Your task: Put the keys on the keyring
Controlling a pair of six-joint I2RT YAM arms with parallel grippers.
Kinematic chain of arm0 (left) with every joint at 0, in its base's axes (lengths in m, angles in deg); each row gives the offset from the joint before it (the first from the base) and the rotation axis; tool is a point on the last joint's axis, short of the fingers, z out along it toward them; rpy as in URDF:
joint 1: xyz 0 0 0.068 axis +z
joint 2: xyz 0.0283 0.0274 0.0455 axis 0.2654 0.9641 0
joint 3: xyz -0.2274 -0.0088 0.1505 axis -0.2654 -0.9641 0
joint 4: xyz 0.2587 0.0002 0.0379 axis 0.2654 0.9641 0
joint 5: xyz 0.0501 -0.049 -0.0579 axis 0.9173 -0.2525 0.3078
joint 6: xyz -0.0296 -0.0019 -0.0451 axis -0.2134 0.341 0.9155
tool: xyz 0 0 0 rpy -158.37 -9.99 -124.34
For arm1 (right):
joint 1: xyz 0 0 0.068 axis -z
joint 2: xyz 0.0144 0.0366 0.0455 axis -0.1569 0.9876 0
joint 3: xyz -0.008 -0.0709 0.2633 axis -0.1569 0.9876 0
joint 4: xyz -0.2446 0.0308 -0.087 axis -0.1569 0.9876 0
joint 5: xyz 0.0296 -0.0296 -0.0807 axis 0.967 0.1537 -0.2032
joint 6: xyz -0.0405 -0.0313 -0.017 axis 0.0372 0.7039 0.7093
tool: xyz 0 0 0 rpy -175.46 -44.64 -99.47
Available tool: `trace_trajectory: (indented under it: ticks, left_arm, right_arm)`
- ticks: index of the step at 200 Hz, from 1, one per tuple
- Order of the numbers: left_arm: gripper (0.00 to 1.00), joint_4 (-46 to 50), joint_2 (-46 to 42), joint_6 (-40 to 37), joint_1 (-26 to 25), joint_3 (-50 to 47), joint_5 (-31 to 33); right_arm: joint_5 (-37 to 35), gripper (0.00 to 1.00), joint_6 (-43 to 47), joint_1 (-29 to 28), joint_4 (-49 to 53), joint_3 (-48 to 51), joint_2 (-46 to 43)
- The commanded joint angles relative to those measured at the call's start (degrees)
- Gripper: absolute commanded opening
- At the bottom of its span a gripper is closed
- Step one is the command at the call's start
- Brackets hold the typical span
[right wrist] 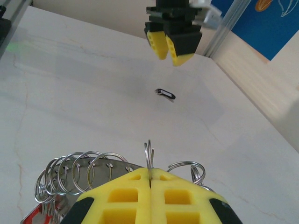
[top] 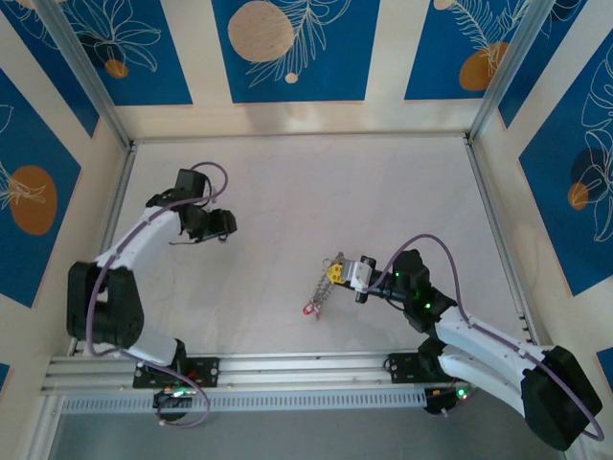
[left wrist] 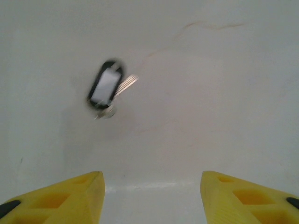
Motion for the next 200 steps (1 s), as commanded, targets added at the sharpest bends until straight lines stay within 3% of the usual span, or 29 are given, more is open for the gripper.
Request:
trace_trajectory:
  ticks: [1, 15, 41, 71, 92, 117, 138, 171, 200]
  left_arm:
    - [0.56, 3.5, 4.0, 9.0, 1.0, 0.6, -1.7]
    - [0.56, 2.7, 5.4, 10.4, 0.8, 1.1, 0.6]
    - [0.51, 4.7, 9.2, 10.1, -0.8, 4.7, 11.0]
    - [0.50, 5.7, 14.9, 9.7, -2.4, 8.1, 11.7]
    - [0.42, 5.2, 17.1, 10.1, -3.2, 8.3, 13.4]
    - [0.41, 5.7, 19.4, 9.5, -4.7, 9.3, 15.8]
    - [0.41, 6.1, 20.4, 9.0, -6.5, 10.3, 19.0]
    - [0.40, 6.0, 21.4, 9.3, -7.1, 11.0, 19.1]
    - [0.33, 6.2, 22.3, 9.1, -7.2, 11.6, 20.9]
  right_arm:
    - [2.0, 0.00, -1.1, 0.2, 0.9, -2.2, -1.9]
    - [1.7, 0.00, -1.3, 0.3, 1.1, -1.9, -2.7]
    - [1.4, 0.00, -2.2, 0.4, -0.1, -0.9, -3.6]
    - [1.5, 0.00, -3.0, 0.6, -1.4, 0.0, -4.3]
    - [1.2, 0.00, -3.1, 0.8, -1.0, 0.5, -5.5]
    - [0.7, 0.00, -3.1, 0.9, -0.7, 0.8, -6.7]
    - [0.7, 0.00, -3.5, 1.0, -0.6, 0.8, -7.2]
    - [1.1, 0.00, -3.8, 1.0, 0.1, 1.2, -8.5]
    - [0.9, 0.00, -3.7, 1.1, 0.0, 1.6, -9.1]
